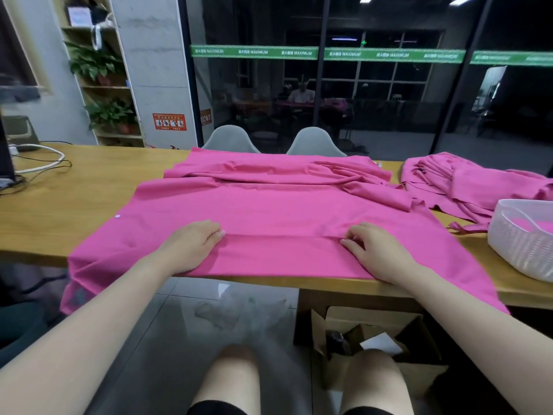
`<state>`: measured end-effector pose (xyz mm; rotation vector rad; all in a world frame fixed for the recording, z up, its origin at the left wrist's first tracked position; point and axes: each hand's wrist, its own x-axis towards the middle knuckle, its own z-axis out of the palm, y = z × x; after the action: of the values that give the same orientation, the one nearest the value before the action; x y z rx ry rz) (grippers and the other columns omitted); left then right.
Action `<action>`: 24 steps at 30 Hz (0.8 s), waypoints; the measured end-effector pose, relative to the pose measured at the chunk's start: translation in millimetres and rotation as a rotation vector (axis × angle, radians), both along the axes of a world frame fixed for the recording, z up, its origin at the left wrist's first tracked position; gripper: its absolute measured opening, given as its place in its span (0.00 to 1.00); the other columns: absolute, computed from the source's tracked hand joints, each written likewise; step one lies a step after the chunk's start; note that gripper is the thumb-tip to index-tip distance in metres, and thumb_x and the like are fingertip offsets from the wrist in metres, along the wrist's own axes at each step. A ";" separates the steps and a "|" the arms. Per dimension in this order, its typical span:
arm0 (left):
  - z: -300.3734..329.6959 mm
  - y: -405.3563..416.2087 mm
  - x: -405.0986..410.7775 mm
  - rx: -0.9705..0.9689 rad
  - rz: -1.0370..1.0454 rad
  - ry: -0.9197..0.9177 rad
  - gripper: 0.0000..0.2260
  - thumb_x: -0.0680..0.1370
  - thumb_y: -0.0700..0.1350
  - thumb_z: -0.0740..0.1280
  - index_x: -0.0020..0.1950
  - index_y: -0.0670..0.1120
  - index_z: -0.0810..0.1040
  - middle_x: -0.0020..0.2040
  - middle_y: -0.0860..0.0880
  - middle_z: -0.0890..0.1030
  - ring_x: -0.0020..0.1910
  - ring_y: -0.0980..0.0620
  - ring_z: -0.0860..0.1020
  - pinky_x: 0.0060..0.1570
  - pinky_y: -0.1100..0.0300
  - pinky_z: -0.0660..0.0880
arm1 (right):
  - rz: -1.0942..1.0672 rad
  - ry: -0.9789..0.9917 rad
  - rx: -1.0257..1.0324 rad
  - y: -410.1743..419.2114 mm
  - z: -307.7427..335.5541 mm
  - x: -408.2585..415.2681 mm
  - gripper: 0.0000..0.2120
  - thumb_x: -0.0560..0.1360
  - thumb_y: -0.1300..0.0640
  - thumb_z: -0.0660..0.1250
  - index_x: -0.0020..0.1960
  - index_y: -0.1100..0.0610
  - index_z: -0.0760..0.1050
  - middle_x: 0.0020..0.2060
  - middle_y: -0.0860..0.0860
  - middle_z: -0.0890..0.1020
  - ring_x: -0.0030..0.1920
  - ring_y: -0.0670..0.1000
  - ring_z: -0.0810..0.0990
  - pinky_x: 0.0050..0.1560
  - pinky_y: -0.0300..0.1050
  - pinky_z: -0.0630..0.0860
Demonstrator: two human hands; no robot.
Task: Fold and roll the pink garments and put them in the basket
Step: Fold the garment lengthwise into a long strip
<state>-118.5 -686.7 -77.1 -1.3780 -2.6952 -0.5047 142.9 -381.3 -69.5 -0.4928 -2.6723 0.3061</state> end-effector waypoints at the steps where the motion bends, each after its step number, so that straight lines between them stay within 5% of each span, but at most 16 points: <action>1: 2.8 1.3 0.3 -0.013 0.016 -0.015 0.15 0.86 0.52 0.54 0.45 0.47 0.71 0.45 0.48 0.77 0.47 0.44 0.76 0.51 0.46 0.72 | -0.023 -0.010 0.047 -0.8 7.1 -0.6 0.09 0.81 0.49 0.65 0.46 0.52 0.77 0.44 0.48 0.79 0.46 0.55 0.78 0.45 0.53 0.76; 5: 27.5 17.8 -11.6 0.115 0.120 0.065 0.14 0.86 0.50 0.55 0.47 0.44 0.73 0.53 0.40 0.80 0.54 0.38 0.77 0.56 0.45 0.73 | -0.097 0.102 -0.046 8.1 53.2 -19.7 0.07 0.82 0.54 0.65 0.49 0.54 0.81 0.48 0.55 0.84 0.49 0.60 0.80 0.47 0.52 0.76; 8: 51.6 39.0 -28.7 0.147 0.186 0.109 0.14 0.85 0.48 0.54 0.46 0.45 0.74 0.55 0.38 0.78 0.58 0.37 0.76 0.60 0.43 0.71 | -0.167 0.002 -0.045 26.0 80.0 -50.9 0.09 0.83 0.54 0.63 0.53 0.54 0.82 0.58 0.58 0.83 0.57 0.62 0.80 0.57 0.55 0.76; 11: 56.5 62.8 -49.2 0.062 0.224 0.165 0.18 0.85 0.48 0.53 0.56 0.41 0.80 0.58 0.37 0.79 0.60 0.35 0.76 0.63 0.42 0.72 | -0.213 -0.079 0.014 48.0 79.3 -83.1 0.12 0.84 0.53 0.60 0.57 0.53 0.81 0.62 0.57 0.81 0.61 0.62 0.79 0.60 0.56 0.76; 16: 15.9 85.6 -75.0 -0.051 0.179 0.112 0.19 0.85 0.50 0.52 0.54 0.41 0.80 0.56 0.37 0.79 0.60 0.36 0.76 0.61 0.45 0.72 | -0.158 -0.147 0.200 69.7 25.2 -102.8 0.14 0.85 0.45 0.55 0.52 0.53 0.74 0.53 0.58 0.83 0.54 0.62 0.82 0.47 0.55 0.75; 24: -5.8 89.2 -100.2 -0.030 0.059 0.060 0.12 0.85 0.50 0.56 0.42 0.50 0.70 0.44 0.46 0.74 0.52 0.39 0.75 0.55 0.43 0.71 | -0.096 -0.015 0.083 90.1 -3.9 -101.1 0.16 0.81 0.41 0.62 0.42 0.52 0.71 0.42 0.54 0.84 0.47 0.61 0.81 0.40 0.52 0.73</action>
<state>-218.7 -597.5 -82.9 -1.2939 -2.6971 -0.4131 41.8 -291.1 -73.4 -0.5972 -2.6535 0.1639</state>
